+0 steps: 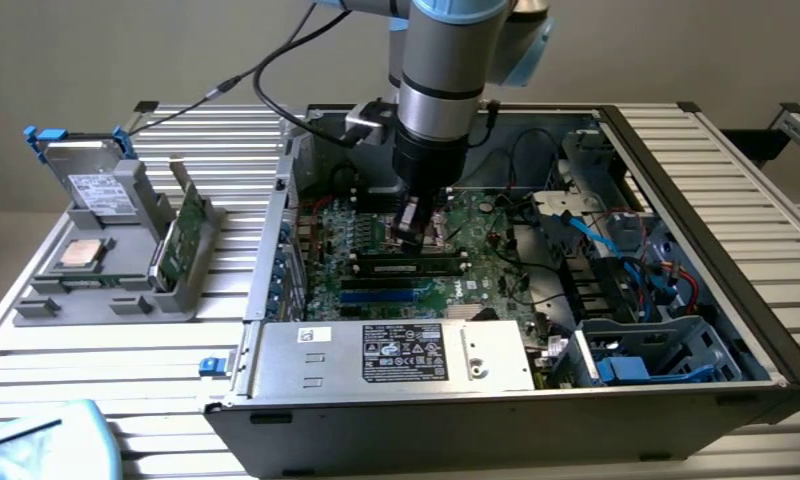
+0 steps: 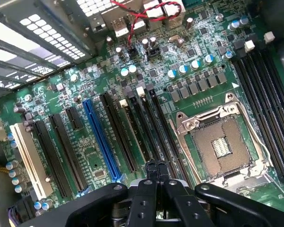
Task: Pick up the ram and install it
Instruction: 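Press down the ram until it locks into place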
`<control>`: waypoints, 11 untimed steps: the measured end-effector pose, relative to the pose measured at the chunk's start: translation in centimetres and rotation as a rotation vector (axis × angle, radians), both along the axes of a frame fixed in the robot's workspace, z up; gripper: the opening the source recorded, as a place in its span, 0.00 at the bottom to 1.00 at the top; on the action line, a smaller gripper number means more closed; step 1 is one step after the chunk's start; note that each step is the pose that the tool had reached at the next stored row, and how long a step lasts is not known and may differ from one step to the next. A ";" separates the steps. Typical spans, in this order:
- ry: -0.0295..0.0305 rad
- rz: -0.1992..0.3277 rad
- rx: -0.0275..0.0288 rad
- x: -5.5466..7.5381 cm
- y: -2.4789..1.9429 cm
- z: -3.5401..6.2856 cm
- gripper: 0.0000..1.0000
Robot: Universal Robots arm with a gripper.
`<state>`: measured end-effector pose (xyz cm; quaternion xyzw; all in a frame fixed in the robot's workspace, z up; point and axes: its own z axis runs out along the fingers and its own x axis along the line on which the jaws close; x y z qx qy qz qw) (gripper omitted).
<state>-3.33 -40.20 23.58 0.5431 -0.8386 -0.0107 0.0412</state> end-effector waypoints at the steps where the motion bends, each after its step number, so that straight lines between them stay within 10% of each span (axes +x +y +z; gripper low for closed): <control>1: 0.0000 -0.013 -0.0001 0.0 0.00 0.00 0.11; 11: 0.0000 -0.146 0.0000 0.0 0.00 0.00 0.11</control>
